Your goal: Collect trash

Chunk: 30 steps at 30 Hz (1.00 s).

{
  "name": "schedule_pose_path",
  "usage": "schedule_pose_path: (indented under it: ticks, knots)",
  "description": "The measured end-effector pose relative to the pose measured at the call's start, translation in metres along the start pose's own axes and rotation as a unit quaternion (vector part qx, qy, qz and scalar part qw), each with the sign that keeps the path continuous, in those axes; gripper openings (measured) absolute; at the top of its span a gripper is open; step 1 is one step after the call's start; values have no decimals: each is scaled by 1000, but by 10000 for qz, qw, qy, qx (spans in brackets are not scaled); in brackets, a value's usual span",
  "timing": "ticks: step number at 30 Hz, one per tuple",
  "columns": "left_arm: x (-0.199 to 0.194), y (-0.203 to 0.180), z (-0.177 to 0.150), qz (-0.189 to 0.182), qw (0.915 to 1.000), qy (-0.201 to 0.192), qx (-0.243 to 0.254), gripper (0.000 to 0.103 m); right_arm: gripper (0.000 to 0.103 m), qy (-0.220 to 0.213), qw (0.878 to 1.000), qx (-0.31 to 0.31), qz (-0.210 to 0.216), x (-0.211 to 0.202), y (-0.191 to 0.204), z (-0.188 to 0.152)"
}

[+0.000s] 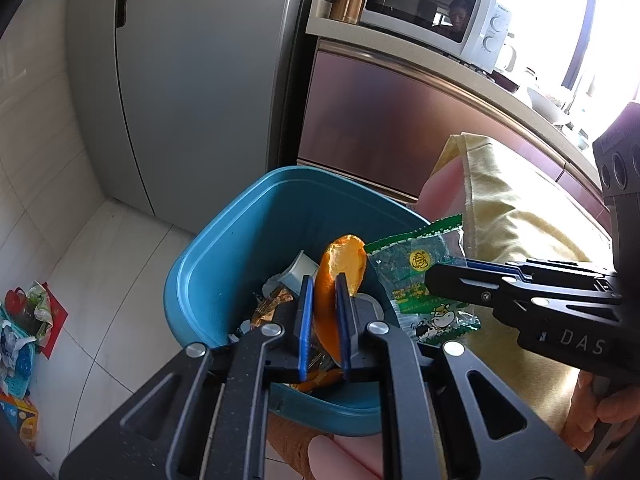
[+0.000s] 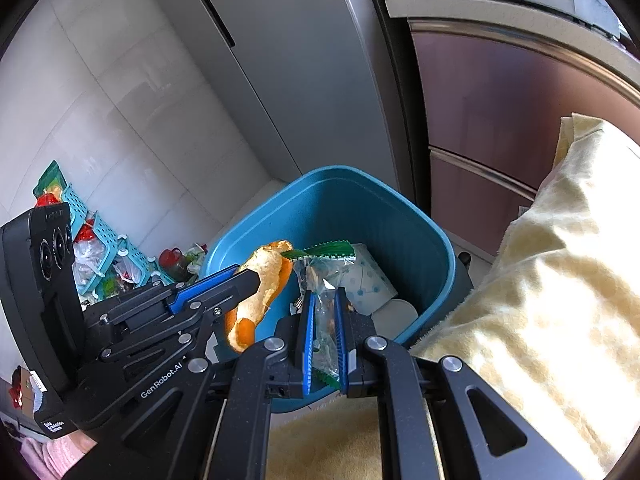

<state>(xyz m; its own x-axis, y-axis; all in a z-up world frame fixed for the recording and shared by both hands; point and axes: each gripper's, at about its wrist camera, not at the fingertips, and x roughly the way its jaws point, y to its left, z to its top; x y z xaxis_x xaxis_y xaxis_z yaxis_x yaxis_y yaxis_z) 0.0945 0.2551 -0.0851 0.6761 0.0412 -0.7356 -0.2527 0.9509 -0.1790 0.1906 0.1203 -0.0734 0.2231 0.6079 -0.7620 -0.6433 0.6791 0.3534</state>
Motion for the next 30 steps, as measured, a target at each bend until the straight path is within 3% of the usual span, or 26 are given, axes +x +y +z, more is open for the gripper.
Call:
schedule_pose_path:
  ticks: [6,10,12,16,19,21,23,26,30]
  knots:
    - [12,0,0,-7,9999,117,-36,15,14,24,10000,27,-59,4,0,2]
    - [14,1,-1,10,9999,110,-72,30,28,-84,9999,81,-19,0,-1,1]
    - [10,2,-3,-38,9999,74,-84,32,29,-185,9998,114,-5,-6,-2,-1]
    - [-10,0,-6,-152,9997,-198,-13,58,34,-469,9986,213,106,-28,-9,-9]
    - [-30,-6,-9,-261,9983,-516,116,68,44,-787,9967,178,90,-53,-12,-19]
    - [-45,-12,-12,-347,9967,-703,221,80,52,-1013,9948,145,18,-73,-13,-30]
    - [-61,-21,-17,-419,9942,-935,340,98,66,-1233,9923,81,-41,-94,-16,-43]
    - [-82,-38,-27,-547,9897,-1194,571,97,80,-1627,9859,-129,-373,-125,-18,-72]
    - [-103,-65,-44,-621,9845,-1473,715,97,88,-2033,9757,-69,-813,-159,-25,-103]
